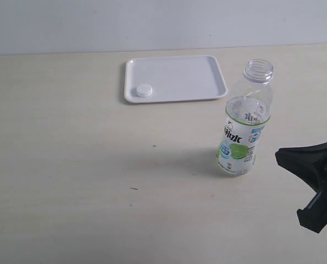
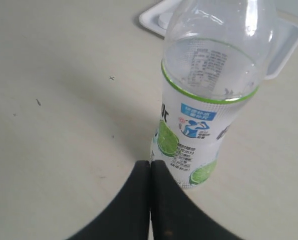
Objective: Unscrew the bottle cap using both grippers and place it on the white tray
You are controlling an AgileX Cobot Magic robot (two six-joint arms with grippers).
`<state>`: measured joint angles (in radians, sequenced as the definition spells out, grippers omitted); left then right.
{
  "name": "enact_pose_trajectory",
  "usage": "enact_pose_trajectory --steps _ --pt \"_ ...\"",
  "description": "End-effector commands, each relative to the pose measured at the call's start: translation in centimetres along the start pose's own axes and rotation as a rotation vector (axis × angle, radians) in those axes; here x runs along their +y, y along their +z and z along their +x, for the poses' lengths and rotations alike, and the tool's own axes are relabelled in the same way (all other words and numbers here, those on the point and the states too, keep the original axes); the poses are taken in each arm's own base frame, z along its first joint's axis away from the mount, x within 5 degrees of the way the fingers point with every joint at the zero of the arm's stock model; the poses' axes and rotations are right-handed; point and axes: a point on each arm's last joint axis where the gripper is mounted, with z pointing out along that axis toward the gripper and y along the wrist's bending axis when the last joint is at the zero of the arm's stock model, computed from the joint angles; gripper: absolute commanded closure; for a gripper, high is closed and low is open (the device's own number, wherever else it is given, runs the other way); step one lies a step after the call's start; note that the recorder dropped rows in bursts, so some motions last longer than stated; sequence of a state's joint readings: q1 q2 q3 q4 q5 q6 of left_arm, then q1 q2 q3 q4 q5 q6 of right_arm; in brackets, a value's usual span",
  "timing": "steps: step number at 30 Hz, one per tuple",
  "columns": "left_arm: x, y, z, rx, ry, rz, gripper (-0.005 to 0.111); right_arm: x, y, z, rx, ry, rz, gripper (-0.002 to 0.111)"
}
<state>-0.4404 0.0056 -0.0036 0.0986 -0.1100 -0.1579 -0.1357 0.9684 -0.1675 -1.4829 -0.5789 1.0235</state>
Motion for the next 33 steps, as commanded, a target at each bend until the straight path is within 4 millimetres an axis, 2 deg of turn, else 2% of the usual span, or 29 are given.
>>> enact_pose_trajectory --steps 1,5,11,15,25,29,33 --pt "0.0 -0.1 0.0 -0.016 0.023 -0.001 0.107 0.1 -0.1 -0.1 -0.014 0.010 -0.006 0.108" --pt "0.0 -0.1 0.1 0.000 0.050 -0.003 0.107 0.1 -0.1 -0.1 -0.014 0.010 -0.006 0.108" --pt "0.3 -0.2 1.7 0.179 0.029 -0.029 0.107 0.1 -0.1 -0.1 -0.014 0.010 -0.006 0.108" --pt "0.4 -0.3 2.2 0.233 0.021 -0.037 0.107 0.1 -0.1 -0.1 -0.014 0.010 -0.006 0.108" --pt "0.4 -0.3 2.4 0.250 0.021 -0.040 0.107 0.1 -0.2 -0.2 -0.025 0.003 -0.004 0.108" --pt "0.4 -0.3 2.4 0.250 0.021 -0.040 0.107 0.7 -1.8 -1.4 -0.127 -0.072 0.046 0.108" --pt "0.4 -0.3 2.4 0.250 0.021 -0.040 0.107 2.4 -5.3 -3.1 -0.345 -0.213 0.157 0.108"
